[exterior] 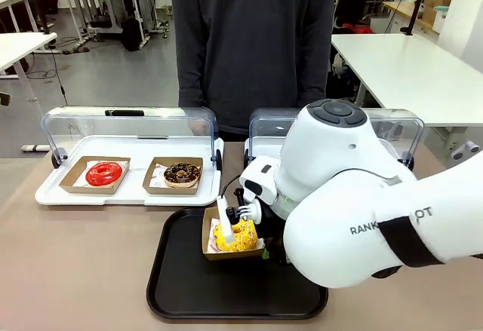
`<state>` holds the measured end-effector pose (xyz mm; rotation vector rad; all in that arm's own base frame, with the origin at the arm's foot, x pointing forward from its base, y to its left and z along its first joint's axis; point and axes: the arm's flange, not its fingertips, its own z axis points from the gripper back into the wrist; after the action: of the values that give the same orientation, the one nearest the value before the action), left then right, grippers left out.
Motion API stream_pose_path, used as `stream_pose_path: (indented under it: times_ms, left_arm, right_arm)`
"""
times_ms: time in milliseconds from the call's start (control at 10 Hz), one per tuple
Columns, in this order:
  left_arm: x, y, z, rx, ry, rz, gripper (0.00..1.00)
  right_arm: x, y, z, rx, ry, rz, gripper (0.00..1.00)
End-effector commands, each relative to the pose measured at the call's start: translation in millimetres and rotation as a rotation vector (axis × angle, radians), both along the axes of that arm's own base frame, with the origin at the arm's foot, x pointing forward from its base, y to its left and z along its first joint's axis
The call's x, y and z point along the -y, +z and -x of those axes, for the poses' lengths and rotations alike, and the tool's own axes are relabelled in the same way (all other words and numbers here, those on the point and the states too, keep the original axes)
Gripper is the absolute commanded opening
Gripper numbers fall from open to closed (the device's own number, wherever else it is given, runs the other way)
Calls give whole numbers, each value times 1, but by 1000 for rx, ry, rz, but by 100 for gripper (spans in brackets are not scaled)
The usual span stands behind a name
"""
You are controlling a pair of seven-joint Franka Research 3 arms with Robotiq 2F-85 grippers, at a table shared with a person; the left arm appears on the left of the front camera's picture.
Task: Move the third donut from the left to the tray.
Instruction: Pick up the Paper togo box containing the Donut indicated by the person and place it on the Handle tray.
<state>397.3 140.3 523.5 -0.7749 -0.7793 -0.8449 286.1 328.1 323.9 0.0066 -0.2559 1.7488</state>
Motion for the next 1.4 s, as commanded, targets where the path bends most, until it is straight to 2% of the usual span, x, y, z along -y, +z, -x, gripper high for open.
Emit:
stream_pose_path:
  times_ms: [0, 600, 700, 800, 900, 1100, 1200, 1300]
  left_arm:
    - [1, 2, 1, 15, -5, 17, 100]
    - [1, 2, 1, 15, -5, 17, 100]
    - [1, 2, 1, 15, -5, 17, 100]
    - [1, 2, 1, 15, -5, 17, 100]
    - [1, 2, 1, 15, -5, 17, 100]
    - [1, 2, 1, 15, -5, 17, 100]
    - [1, 2, 1, 15, -5, 17, 100]
    - [1, 2, 1, 15, -5, 17, 100]
  right_arm:
    - [43, -23, 45, -9, -34, -39, 2]
    - [45, -32, 41, -59, -31, -37, 2]
    - [46, -29, 40, -60, -25, -42, 58]
    - [48, -27, 38, -98, -12, -59, 59]
    - [48, -23, 38, -109, -10, -62, 100]
    - [47, -8, 39, -86, -14, -52, 100]
    - [45, 4, 40, -96, -8, -54, 84]
    - [45, 15, 40, -89, -10, -50, 93]
